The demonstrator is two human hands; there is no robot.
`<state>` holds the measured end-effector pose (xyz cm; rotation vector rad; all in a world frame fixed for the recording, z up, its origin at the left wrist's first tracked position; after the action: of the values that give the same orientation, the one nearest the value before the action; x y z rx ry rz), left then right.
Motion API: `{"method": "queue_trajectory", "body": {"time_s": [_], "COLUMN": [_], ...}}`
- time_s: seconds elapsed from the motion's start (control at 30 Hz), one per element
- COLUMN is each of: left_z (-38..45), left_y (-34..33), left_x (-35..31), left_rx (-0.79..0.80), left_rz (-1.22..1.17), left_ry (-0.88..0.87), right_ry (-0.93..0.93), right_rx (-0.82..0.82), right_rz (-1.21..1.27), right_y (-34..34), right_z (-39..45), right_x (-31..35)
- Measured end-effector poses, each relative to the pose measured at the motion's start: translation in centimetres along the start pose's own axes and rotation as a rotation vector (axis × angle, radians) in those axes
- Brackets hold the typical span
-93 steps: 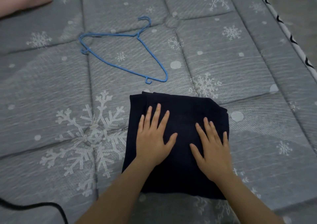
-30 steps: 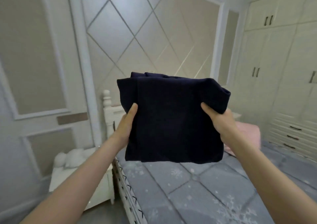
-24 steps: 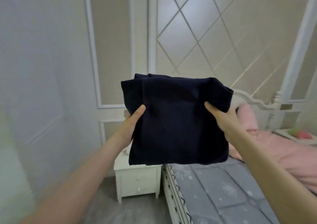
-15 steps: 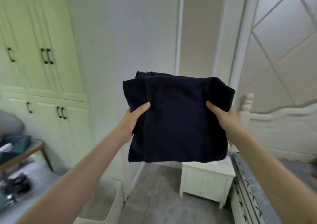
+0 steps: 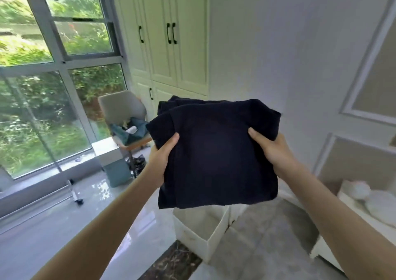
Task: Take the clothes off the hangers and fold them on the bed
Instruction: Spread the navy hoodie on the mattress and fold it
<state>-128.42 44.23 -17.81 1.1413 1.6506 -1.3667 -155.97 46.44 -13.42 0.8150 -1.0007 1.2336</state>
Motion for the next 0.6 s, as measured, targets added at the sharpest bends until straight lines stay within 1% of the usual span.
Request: {"method": "queue_trajectory", "body": {"time_s": [0.17,0.37,0.5,0.6], "left_z": [5.7,12.9,16.9,20.8], "left_y": [2.2,3.5,5.2,7.3], "left_x": [1.3,3.9,6.6,8.4], "left_rx": [-0.101,-0.203,-0.273,-0.319], "left_rz": [0.007,-0.018,-0.067,-0.057], "left_ry": [0.053,0.088,0.135,0.175], "right_ry": [-0.075,-0.233,-0.29,-0.385], "right_rx": [0.118,0.214,0.262,0.254], "right_rz": [0.099,0.179,0.184,0.169], "right_y": [-3.0,-5.4,-7.1,-8.6], "right_z": [6.3,13.7,17.1,19.0], "right_x": [-6.7,-15.0,-20.8,-25.8]}}
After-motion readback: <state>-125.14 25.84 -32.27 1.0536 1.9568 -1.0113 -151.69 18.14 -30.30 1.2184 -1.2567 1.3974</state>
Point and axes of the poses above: each hand's wrist, its own z-axis towards the middle knuckle, its own y-axis out of the back of the hand, x = y × z, the point moved 9 cm from there along z, towards the middle knuckle, and after that the axes turned 12 degrees about y, right-handed, at the moved point
